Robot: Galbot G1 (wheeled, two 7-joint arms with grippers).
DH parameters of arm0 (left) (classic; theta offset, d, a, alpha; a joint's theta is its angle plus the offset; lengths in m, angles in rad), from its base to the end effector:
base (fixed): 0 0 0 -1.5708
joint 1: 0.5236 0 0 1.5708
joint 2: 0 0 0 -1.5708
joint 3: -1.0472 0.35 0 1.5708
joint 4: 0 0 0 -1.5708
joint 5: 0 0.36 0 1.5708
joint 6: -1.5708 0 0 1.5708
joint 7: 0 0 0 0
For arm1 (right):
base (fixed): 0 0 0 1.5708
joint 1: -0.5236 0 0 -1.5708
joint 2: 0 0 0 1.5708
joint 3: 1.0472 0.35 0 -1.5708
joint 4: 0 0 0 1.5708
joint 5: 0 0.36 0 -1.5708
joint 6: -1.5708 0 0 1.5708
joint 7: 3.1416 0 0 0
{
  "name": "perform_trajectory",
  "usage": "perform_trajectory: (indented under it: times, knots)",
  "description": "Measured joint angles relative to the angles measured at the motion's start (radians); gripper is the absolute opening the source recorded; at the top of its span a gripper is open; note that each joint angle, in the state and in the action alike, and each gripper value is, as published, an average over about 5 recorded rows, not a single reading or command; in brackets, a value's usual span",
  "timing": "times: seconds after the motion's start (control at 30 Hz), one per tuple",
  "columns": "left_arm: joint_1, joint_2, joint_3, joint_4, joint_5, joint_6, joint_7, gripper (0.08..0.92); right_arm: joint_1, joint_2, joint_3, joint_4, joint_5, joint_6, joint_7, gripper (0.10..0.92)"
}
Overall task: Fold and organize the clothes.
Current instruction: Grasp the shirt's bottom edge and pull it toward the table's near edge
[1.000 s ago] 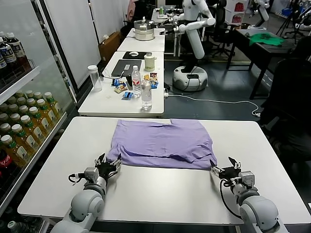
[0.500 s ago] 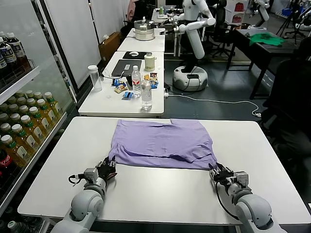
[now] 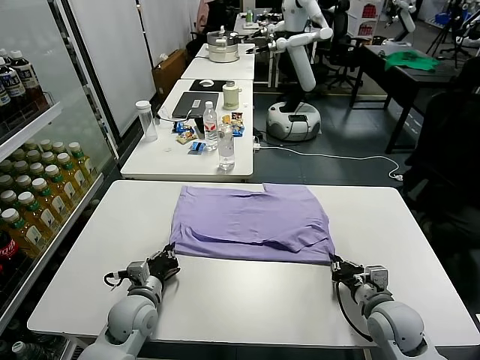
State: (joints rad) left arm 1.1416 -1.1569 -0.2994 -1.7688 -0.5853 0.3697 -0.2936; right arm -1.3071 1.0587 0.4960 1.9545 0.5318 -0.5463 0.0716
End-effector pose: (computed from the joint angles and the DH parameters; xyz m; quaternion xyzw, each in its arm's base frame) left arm 0.3155 0.0404 -0.3183 -0.0136 -0.9780 0.0457 0.2032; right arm 0.2731 -0.0974 -0.2714 0.0728 -0.9682 0.0116 0.2389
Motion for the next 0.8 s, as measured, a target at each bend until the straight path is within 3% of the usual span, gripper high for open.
perform_trajectory:
  times: [0.23,0.8]
  knots:
    - [0.087,-0.007,-0.021,-0.099,0.007,-0.002,-0.003,0.102,-0.123,0.007,0.068,0.107,-0.010,0.005,-0.004,0.118]
    - [0.421,-0.025,-0.068,-0.365,0.090,-0.005,-0.009,0.102,-0.497,0.022,0.216,0.342,-0.136,0.012,-0.016,0.139]
